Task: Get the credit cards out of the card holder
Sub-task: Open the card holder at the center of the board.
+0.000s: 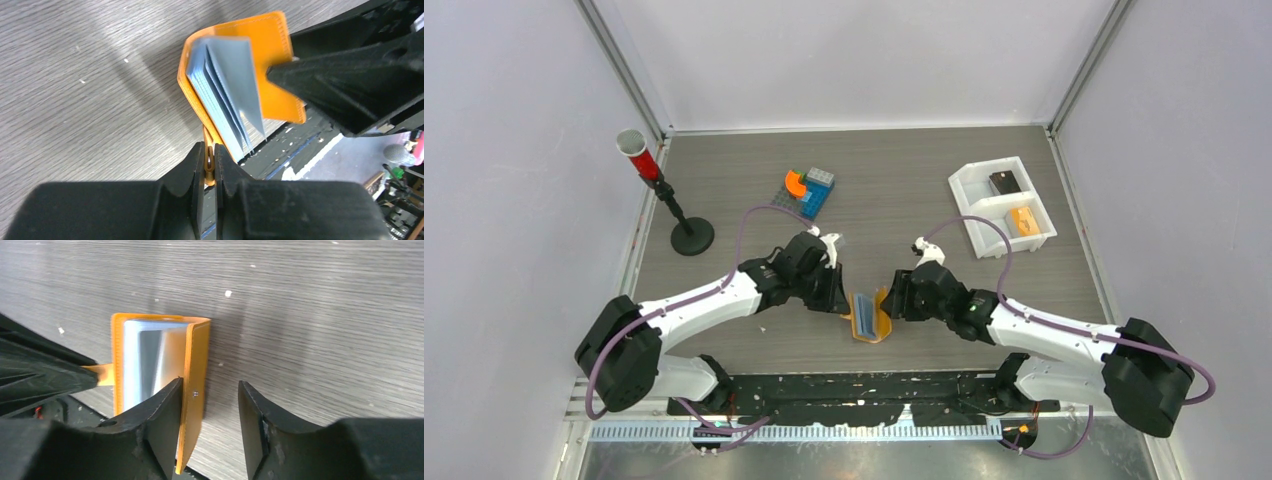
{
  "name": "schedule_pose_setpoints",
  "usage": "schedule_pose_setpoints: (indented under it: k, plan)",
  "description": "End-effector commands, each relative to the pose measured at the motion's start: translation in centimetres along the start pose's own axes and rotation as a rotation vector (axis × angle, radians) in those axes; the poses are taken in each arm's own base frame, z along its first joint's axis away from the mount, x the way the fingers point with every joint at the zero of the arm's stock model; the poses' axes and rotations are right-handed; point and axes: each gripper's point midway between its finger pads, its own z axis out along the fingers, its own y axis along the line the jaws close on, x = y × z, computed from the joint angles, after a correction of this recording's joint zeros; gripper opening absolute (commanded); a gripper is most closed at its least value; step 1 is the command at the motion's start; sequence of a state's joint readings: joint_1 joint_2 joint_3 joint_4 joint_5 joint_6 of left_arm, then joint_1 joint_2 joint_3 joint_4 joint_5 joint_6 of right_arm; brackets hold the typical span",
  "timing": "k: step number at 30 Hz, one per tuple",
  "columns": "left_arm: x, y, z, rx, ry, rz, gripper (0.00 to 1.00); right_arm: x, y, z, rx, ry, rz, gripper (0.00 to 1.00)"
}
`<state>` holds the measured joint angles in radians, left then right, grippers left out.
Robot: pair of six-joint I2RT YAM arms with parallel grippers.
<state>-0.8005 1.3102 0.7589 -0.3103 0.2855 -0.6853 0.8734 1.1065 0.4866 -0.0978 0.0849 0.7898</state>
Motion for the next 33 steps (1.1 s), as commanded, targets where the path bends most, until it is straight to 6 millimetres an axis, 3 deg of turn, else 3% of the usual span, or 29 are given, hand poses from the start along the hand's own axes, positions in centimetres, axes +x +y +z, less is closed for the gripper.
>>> schedule_pose_setpoints:
  k: [1,7,14,20,23,29,33]
  plan:
    - [-0.2,1.1,-0.6,-0.05,-0.034,0.041,0.0,-0.1,-3.0,-0.3,0.101,-0.046,-0.003,0.49]
    - [0.4,1.7,-0.6,-0.059,-0.026,0.042,0.0,0.7,-4.9,-0.3,0.154,-0.037,0.006,0.46]
    - [0.4,1.0,-0.6,-0.022,-0.035,0.032,0.0,-0.8,-5.2,-1.6,0.218,-0.052,-0.025,0.45]
    - [0.5,-0.1,-0.4,0.033,-0.032,0.005,0.0,-3.4,0.4,-4.0,0.0,-0.087,-0.024,0.55]
    - [0.3,-0.1,-0.5,0.034,-0.041,0.001,0.0,-4.5,3.2,-5.1,-0.118,-0.112,-0.006,0.55]
    - [0.4,-0.1,-0.6,0.037,-0.044,-0.008,0.0,-3.5,8.2,-5.2,-0.337,-0.049,0.016,0.47]
    - [0.4,-0.2,-0.7,0.038,-0.048,-0.009,0.0,-2.3,10.0,-4.2,-0.359,-0.007,0.014,0.46]
